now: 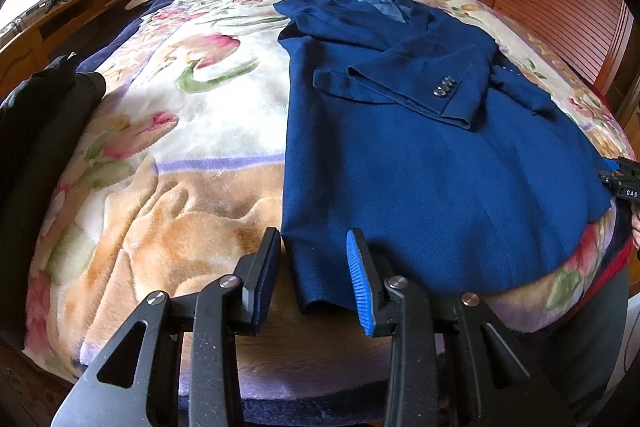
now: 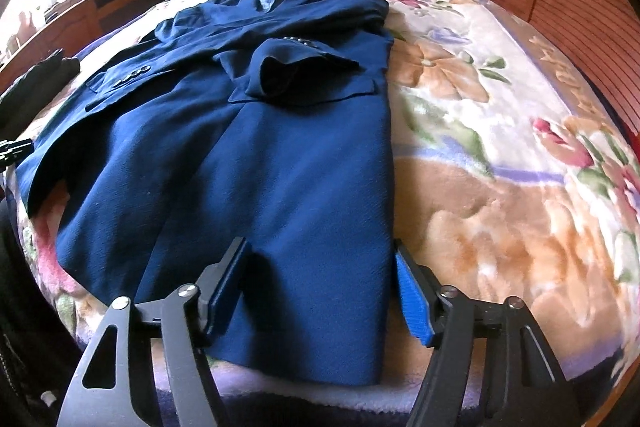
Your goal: Fold large clothes
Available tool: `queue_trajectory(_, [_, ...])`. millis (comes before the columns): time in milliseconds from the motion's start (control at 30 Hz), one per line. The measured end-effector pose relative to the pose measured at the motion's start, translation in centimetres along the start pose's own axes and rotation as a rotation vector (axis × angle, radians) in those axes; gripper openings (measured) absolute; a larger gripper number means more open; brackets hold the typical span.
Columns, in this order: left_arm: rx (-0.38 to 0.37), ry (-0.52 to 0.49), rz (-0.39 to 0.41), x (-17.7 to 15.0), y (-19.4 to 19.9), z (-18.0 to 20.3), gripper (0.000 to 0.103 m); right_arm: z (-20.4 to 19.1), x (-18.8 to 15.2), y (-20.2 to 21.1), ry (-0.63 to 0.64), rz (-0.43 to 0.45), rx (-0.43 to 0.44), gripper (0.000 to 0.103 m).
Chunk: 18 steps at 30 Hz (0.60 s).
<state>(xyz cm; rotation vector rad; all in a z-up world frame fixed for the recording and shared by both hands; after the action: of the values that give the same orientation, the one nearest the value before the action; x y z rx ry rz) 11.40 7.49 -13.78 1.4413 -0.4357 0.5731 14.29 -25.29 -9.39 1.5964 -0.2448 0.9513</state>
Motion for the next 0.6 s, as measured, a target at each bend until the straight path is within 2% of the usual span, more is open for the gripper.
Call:
queue_trajectory(200, [-0.007,0.009,0.01,-0.3,0.1,0.1,0.035,-0.1,0.0,-0.2,0.005,0.004,0.009,0.062])
queue_trajectory(300, [-0.013,-0.03,0.011,-0.5,0.2,0.6,0.034,-0.3,0.1,-0.1,0.014,0.003,0.022,0.054])
queue_trajectory(333, [-0.016,-0.04,0.011,-0.6,0.2,0.7,0.029,-0.4,0.2,-0.1,0.021,0.004,0.021,0.049])
queue_trajectory(367, [-0.034,-0.038,0.01,-0.5,0.3,0.8,0.019,-0.5,0.2,0.0,0.027,0.004,0.02,0.047])
queue_trajectory(467, [-0.068,-0.018,0.018,-0.2,0.8,0.5,0.007,-0.9,0.5,0.1,0.039,0.013,0.028,0.023])
queue_trajectory(533, [-0.089,-0.01,0.038,0.0,1.5,0.6,0.005,-1.1,0.7,0.4,0.045,0.021,0.034,0.015])
queue_trajectory(600, [-0.1,-0.02,0.095,0.3,3.2,0.9,0.005,-1.1,0.8,0.9,0.049,0.042,0.028,0.013])
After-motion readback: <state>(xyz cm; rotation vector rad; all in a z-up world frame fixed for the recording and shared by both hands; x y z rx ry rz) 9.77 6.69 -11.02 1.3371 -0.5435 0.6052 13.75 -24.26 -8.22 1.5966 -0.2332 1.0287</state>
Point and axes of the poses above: each gripper's, at about its wrist camera, not at the fingertips, and y roughly against the way its jaws point, z to its right, x to its top, the point moved 1 cm from there along -y, roughly the way its jaws point, and after that the axes turned 4 degrees about y, right-handed, at the moved point
